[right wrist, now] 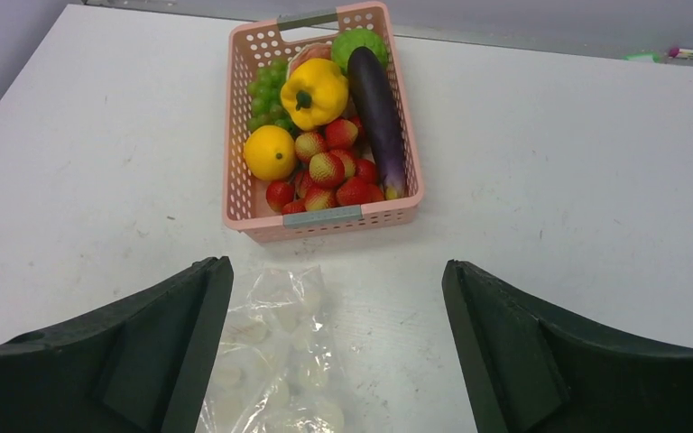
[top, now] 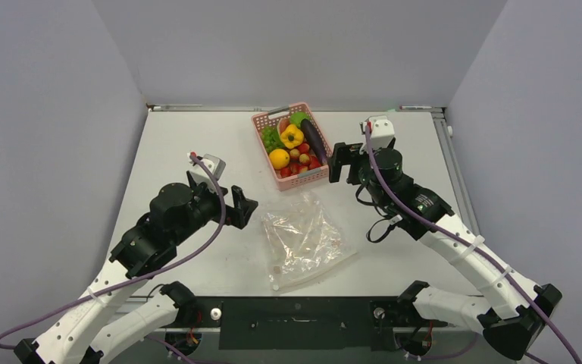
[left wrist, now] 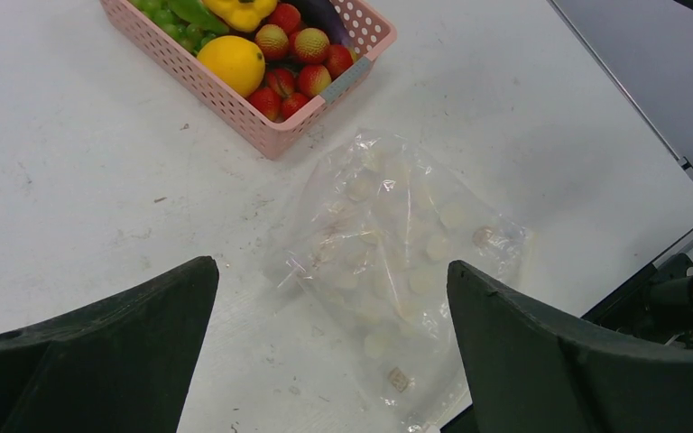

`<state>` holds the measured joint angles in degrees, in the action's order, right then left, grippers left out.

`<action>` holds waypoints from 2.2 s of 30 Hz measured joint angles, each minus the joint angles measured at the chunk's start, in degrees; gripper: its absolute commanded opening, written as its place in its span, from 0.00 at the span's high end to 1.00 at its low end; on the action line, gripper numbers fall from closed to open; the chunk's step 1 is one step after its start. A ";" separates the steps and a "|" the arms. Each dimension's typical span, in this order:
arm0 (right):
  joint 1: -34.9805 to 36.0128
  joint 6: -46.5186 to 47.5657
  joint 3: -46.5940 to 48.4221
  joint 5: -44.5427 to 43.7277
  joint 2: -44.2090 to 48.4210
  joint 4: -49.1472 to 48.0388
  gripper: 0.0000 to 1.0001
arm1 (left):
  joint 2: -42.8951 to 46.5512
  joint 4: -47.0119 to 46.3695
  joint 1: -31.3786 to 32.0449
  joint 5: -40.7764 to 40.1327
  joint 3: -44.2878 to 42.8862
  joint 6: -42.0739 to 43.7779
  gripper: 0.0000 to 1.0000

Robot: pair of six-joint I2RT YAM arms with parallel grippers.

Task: Place the food in the zip-top bag and seal the zipper
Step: Pick up the zipper food storage bag at the center of the board.

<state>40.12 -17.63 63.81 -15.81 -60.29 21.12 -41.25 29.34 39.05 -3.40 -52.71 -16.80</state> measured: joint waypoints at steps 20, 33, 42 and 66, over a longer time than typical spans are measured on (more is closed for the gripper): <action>0.00 0.31 -6.88 10.93 -2.32 3.19 0.10 | 0.61 0.04 -0.02 -0.13 1.05 0.79 0.04; 0.59 -0.44 -12.15 21.33 -0.90 5.62 0.05 | 0.57 0.04 -0.04 0.48 1.36 0.81 0.04; 2.93 -2.80 -16.41 24.92 -0.57 5.77 0.13 | -0.17 0.07 -0.04 0.72 1.36 0.79 0.04; 19.32 -19.89 -23.17 16.55 2.56 6.60 0.20 | -0.81 0.11 -0.04 1.16 1.36 0.76 0.04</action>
<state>59.44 -37.52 40.64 0.73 -57.74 27.73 -42.06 29.45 39.00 -2.24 -51.35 -16.03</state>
